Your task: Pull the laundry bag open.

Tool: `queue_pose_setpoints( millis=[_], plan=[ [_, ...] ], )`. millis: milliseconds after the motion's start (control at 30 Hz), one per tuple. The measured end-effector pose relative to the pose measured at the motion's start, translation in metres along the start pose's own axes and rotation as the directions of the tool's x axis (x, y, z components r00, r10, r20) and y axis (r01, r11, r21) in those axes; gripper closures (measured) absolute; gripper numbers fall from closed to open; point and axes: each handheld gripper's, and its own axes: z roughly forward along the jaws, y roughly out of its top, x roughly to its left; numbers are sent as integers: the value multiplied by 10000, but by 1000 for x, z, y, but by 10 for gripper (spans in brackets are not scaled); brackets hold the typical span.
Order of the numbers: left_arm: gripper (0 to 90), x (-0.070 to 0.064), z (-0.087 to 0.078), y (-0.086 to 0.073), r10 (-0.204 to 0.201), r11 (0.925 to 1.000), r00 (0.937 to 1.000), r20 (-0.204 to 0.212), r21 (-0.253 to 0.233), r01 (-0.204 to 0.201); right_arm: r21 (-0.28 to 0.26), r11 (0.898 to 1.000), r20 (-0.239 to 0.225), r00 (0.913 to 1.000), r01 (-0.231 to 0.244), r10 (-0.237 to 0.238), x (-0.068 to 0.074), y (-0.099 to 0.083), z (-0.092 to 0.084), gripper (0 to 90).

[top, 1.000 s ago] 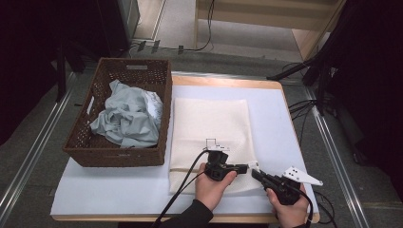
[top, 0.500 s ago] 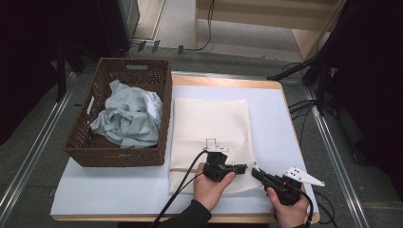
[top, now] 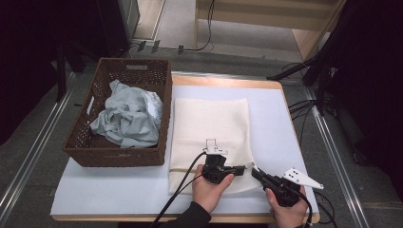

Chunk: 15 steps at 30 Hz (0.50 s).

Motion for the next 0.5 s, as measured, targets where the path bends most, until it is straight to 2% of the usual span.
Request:
queue_pose_setpoints(
  millis=[133,233,300,333,500],
  plan=[
    [882,0,0,-1,12,10000,10000,-44,-8,-12,30,10000,-33,10000,-22,22,0,0,0,884],
    [882,1,1,-4,97,10000,9999,-43,-6,-97,299,9988,-532,9978,-379,394,-4,0,2,862],
    [882,1,1,-5,26,10000,10000,-41,-57,-27,324,9981,-626,9965,-533,552,-7,0,2,821],
    [882,1,1,-5,50,10000,10000,-72,-57,-50,265,9967,-751,9941,-766,784,-8,0,2,742],
    [882,0,4,-6,86,10000,10000,-50,32,-86,-93,9934,-624,9915,-1147,1139,-10,2,1,684]
  ],
)
